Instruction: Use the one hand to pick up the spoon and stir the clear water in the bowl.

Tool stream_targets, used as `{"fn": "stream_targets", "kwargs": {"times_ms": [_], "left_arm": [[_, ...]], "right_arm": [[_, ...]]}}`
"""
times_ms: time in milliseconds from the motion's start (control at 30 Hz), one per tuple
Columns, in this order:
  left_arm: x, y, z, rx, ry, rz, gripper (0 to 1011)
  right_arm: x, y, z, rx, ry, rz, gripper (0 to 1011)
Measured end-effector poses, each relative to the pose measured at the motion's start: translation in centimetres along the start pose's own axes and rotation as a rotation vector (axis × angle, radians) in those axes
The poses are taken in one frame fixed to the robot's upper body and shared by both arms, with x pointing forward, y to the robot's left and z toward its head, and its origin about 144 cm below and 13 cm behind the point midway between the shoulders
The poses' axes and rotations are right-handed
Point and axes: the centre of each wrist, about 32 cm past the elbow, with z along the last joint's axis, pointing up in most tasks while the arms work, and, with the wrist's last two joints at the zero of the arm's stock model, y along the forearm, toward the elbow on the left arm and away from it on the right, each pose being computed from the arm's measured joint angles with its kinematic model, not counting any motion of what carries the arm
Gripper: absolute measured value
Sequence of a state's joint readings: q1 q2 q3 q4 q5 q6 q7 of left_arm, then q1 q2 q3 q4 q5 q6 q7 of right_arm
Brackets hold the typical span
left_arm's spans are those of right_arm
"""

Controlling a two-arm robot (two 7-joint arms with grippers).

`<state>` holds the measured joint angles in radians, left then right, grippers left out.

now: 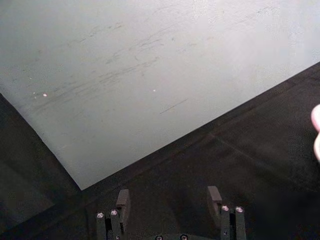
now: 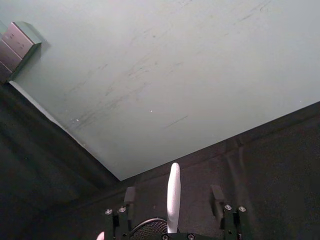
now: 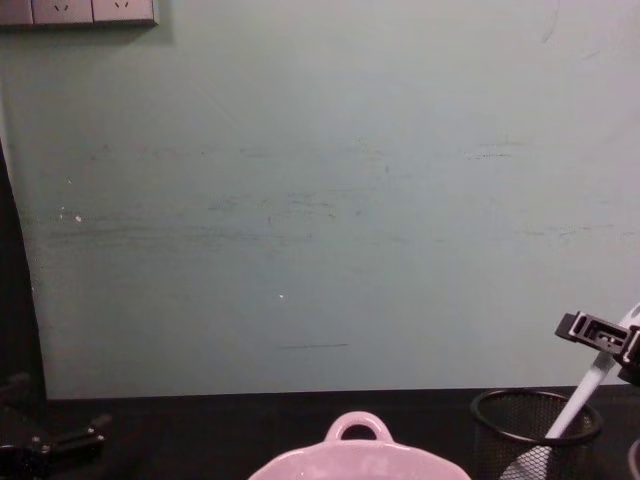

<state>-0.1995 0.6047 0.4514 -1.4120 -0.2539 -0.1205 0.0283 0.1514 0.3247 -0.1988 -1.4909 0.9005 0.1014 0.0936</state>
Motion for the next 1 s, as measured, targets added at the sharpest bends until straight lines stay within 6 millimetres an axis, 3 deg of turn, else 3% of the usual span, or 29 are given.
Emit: {"fn": "stream_targets", "kwargs": {"times_ms": [333,667,767,867,1000], "left_arm": [[0.00,0.00,0.00,0.000,0.000,0.000,1011],[0.00,0.00,0.00,0.000,0.000,0.000,1011],[0.00,0.00,0.00,0.000,0.000,0.000,1011],[0.00,0.00,0.00,0.000,0.000,0.000,1011],[0.00,0.00,0.00,0.000,0.000,0.000,1011]], "right_arm": [[0.00,-0.06,0.04,0.001,-0.001,0.002,693],[0.02,-0.09,0.05,0.001,0.000,0.003,347],[0.02,-0.10,0.05,0.001,0.000,0.004,285],[0.02,-0.11,0.05,0.001,-0.001,0.004,151],[0.02,-0.11,0.05,0.001,-0.001,0.005,113]]}}
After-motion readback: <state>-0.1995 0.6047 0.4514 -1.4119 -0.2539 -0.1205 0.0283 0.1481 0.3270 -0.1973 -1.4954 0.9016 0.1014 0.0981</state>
